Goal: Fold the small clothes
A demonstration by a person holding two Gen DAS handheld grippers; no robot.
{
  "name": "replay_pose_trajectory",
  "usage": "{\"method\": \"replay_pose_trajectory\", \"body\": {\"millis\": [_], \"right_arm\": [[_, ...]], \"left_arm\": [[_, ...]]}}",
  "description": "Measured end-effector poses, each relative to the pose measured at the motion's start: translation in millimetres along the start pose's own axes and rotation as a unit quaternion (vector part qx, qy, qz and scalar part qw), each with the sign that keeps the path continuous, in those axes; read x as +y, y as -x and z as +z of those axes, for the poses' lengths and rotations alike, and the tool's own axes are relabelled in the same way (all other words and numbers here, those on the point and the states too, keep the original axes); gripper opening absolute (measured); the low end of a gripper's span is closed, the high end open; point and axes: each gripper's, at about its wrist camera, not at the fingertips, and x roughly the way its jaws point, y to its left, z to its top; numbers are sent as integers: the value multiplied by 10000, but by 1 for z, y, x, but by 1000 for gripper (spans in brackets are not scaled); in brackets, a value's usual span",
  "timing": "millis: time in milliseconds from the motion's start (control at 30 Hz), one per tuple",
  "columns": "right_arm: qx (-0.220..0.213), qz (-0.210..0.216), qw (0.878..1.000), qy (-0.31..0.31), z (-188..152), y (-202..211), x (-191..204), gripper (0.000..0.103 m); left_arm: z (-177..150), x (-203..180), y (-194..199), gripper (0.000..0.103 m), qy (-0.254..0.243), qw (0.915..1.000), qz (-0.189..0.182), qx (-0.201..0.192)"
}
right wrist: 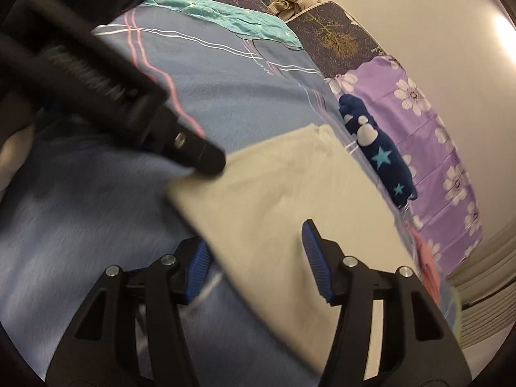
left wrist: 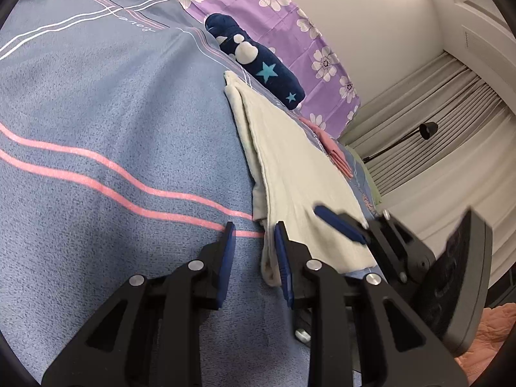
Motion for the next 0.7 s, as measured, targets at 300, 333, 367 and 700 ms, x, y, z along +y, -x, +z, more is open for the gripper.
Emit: {"method": "replay_pose_trajectory", "body": {"millis": [300, 333, 367, 700], "right_arm": [[-86, -159, 9996, -214, -8, 2, -4, 53], [-79, -138, 9996, -238, -8, 2, -5, 53], [-69, -107, 9996, -267, -8, 1, -6, 52], [-134, 26, 9999, 44, -1, -5, 4, 29]], "left_arm": [[38, -12, -20, 43, -213, 9987, -98, 443], [45, -15, -29, 50, -326, 9979, -67, 564], [53, -19, -42, 50, -466, 9964, 7, 705], [122, -14, -119, 28, -372, 9938, -40, 1048]]}}
